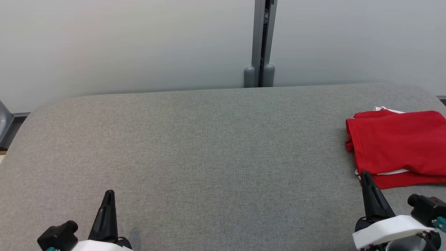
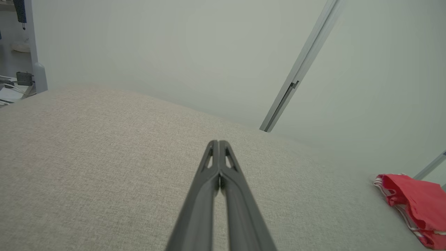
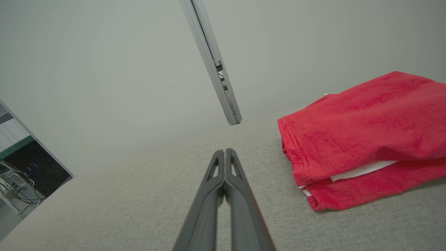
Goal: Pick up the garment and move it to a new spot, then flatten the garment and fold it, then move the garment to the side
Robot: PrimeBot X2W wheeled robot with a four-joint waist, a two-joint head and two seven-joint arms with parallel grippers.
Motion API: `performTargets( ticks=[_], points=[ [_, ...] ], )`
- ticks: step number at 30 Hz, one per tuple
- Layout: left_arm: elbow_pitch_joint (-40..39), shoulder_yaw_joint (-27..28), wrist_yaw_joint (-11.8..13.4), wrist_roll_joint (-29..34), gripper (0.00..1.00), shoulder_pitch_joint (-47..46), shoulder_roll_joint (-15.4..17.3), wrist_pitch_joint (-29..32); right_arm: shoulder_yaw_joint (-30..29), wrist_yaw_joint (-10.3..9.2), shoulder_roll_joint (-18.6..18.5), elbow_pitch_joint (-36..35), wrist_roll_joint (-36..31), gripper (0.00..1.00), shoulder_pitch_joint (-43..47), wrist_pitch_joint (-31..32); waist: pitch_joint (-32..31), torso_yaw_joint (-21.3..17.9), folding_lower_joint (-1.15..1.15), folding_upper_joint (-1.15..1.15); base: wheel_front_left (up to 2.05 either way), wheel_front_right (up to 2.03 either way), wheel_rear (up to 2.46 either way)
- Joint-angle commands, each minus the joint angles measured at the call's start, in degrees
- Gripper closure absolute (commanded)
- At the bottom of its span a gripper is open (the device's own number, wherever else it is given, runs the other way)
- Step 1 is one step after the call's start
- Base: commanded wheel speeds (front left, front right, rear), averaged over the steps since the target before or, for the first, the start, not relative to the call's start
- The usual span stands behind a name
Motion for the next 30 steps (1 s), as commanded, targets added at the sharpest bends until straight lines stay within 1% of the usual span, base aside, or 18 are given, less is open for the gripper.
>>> performTargets(
  ticks=[1,11,12,30],
  points=[
    [-0.68,0.49,-0.4,-2.75,1.0,-1.99,0.33,0.58,-0.55,0.0,-0.29,-1.03,2.83,1.0,-1.6,0.62,0.02,0.0,0.0,0.0,0.0,0.0,0.0],
    [-0.28,1.17,-0.69,-11.92,1.0,-3.25,0.4,2.92,-1.82,0.0,-0.06,-1.22,11.9,1.0,-1.93,3.03,0.14,0.0,0.0,0.0,0.0,0.0,0.0],
    [-0.28,1.17,-0.69,-11.92,1.0,-3.25,0.4,2.92,-1.82,0.0,-0.06,-1.22,11.9,1.0,-1.93,3.03,0.14,0.0,0.0,0.0,0.0,0.0,0.0],
    [0.47,2.31,-1.16,-26.04,1.0,-5.25,0.5,6.66,-3.79,0.0,0.3,-1.47,25.85,1.0,-2.35,6.78,0.34,-0.01,0.0,0.0,0.0,0.0,0.0]
  ],
)
